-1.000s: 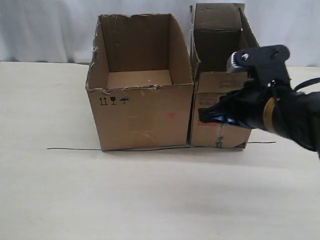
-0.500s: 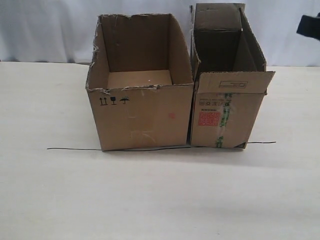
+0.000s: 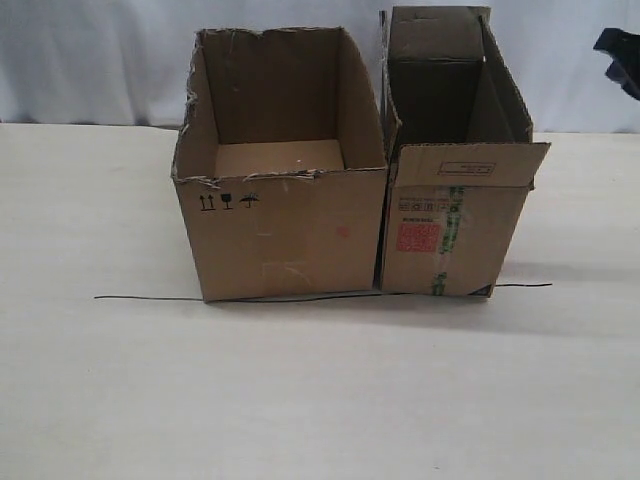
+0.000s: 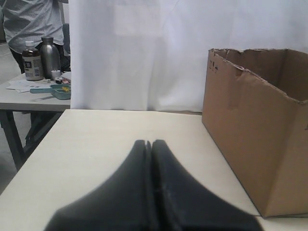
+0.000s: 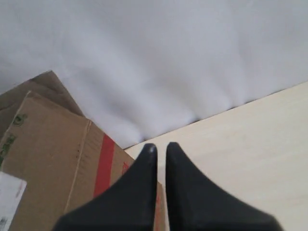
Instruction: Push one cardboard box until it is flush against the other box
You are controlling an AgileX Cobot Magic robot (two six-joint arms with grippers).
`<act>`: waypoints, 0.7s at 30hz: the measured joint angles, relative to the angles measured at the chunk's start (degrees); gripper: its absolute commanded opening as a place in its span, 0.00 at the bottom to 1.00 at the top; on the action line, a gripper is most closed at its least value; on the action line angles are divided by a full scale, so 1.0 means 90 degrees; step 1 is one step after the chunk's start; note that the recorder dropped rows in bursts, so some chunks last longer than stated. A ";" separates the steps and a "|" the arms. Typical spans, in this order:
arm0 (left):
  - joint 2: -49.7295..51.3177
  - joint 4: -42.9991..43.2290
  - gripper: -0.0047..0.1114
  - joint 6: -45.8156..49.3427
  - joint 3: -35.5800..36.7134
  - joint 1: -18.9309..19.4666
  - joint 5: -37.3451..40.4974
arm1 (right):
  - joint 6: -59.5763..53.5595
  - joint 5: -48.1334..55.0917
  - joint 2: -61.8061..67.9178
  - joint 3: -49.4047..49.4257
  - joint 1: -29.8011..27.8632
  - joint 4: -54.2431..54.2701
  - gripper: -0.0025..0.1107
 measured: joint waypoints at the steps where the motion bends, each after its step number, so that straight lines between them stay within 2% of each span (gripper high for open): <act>1: 0.0000 0.0000 0.04 0.0000 0.0000 0.0000 0.0000 | 0.0138 -0.0101 0.0259 -0.0188 -0.0001 -0.0044 0.07; 11: 0.0000 0.0000 0.04 0.0000 0.0000 0.0000 0.0000 | 0.2089 -0.1326 0.2195 -0.1483 -0.0192 -0.1140 0.07; 21: 0.0000 0.0000 0.04 0.0000 0.0000 0.0000 0.0000 | 0.2762 -0.2369 0.3206 -0.1807 -0.0343 -0.1328 0.07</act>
